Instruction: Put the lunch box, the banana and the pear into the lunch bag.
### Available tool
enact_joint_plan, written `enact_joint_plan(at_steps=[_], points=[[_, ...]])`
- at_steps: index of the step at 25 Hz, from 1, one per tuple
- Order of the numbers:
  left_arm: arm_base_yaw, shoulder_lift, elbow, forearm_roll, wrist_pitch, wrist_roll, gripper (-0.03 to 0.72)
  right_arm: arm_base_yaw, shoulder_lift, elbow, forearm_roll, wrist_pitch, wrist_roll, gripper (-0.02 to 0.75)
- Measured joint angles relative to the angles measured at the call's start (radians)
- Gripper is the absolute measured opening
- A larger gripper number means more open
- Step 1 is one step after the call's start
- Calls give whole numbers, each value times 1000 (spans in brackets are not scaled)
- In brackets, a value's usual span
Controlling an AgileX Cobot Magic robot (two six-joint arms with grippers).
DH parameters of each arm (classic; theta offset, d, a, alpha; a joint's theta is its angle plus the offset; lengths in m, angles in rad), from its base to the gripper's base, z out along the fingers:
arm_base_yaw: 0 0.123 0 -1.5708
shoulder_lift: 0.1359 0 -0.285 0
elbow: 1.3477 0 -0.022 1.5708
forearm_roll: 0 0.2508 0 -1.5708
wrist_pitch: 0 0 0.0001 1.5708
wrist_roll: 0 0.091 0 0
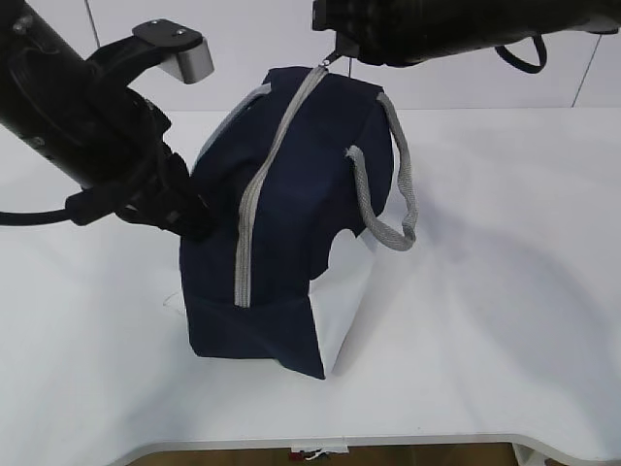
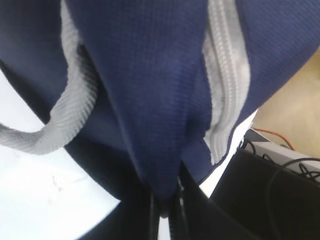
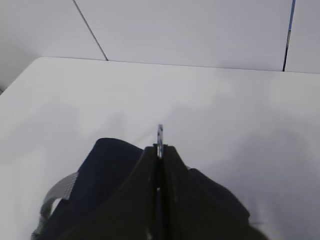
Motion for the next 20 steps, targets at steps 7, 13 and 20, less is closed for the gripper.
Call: enact_joint_plan(at_steps=[7, 13, 20], points=[[0, -2, 0, 12, 37, 0, -4, -42, 148, -187, -7, 130, 0, 13], [0, -10, 0, 19, 75, 0, -4, -77, 262, -336, 1, 316, 0, 13], [0, -34, 0, 27, 75, -16, -4, -84, 289, -461, 42, 553, -2, 13]])
